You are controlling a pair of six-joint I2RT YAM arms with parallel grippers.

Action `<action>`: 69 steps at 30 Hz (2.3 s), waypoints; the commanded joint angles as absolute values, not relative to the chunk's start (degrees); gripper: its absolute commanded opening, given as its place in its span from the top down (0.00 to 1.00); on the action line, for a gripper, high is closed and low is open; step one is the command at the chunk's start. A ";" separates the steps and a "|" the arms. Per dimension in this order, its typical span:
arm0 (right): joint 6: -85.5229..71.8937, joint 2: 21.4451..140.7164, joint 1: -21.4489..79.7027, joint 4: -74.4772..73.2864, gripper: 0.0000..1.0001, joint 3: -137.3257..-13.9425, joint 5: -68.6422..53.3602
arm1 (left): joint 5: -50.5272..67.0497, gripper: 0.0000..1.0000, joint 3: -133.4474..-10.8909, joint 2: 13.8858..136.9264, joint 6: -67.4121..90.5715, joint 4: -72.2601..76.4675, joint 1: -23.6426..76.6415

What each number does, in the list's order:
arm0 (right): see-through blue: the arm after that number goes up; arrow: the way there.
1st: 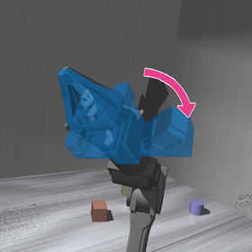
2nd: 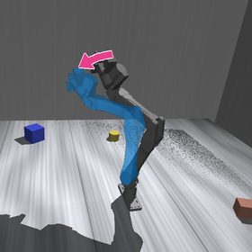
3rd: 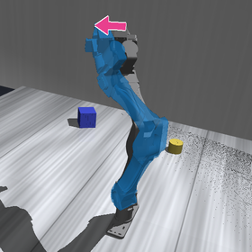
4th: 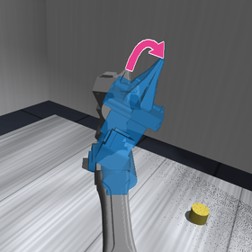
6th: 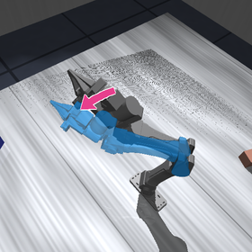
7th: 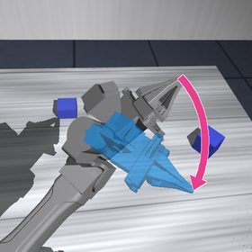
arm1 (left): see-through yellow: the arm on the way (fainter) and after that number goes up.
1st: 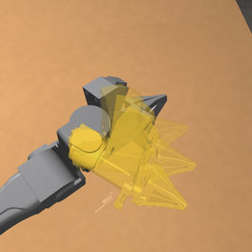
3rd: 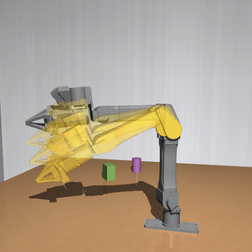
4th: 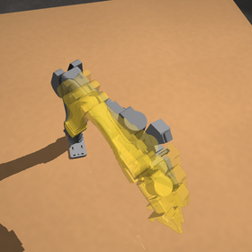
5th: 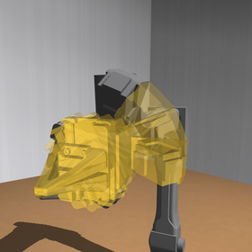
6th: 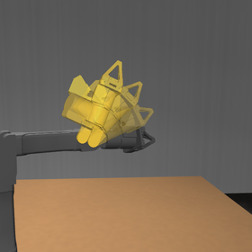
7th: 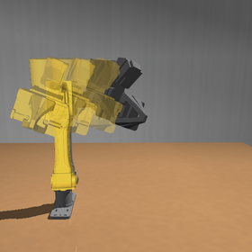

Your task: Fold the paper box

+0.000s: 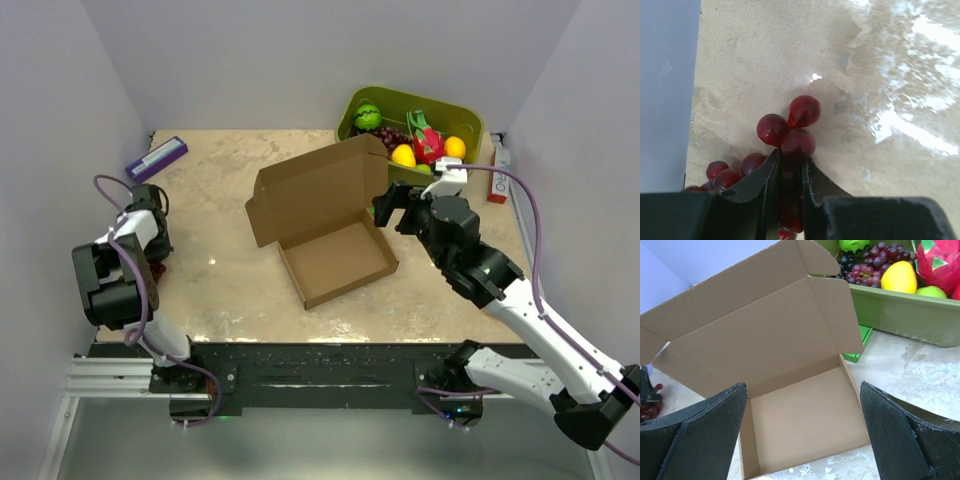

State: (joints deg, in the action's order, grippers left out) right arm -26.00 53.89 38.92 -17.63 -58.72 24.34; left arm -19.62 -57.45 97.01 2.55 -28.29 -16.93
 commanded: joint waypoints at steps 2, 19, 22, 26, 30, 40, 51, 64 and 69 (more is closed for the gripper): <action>-24.08 52.38 38.67 -18.81 0.01 -58.88 27.33 | -11.88 0.93 -63.18 86.50 3.34 -31.46 -17.40; -22.24 53.70 38.67 -23.55 0.01 -62.14 32.96 | 20.13 0.94 -86.38 59.77 10.98 -29.18 -11.55; -21.89 54.32 38.76 -23.90 0.01 -62.67 34.89 | 20.47 0.95 -92.97 59.94 13.08 -29.62 -4.60; -21.98 53.44 38.67 -24.70 0.01 -63.37 39.63 | 23.91 0.97 -97.63 61.78 16.87 -29.00 2.52; -20.57 51.77 38.67 -23.38 0.01 -63.98 42.53 | 12.52 0.97 -100.89 66.08 15.74 -30.85 19.12; -23.46 49.93 38.67 -28.74 0.02 -65.92 45.53 | -1.93 0.99 -100.74 78.13 10.55 -30.50 48.07; -26.80 44.83 38.67 -29.97 0.02 -60.56 44.47 | -1.40 0.99 -86.23 80.33 6.86 -27.07 48.69; -28.13 45.18 38.67 -29.27 0.02 -58.19 41.84 | -1.50 1.00 -65.75 77.08 10.02 -22.94 48.69; -28.12 45.53 38.67 -28.57 0.02 -58.27 41.13 | -0.35 1.00 -63.28 77.34 9.85 -21.54 48.69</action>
State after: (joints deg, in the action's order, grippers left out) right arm -27.05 45.36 38.92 -30.00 -58.46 41.69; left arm -1.54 -64.12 79.35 9.41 -26.57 48.51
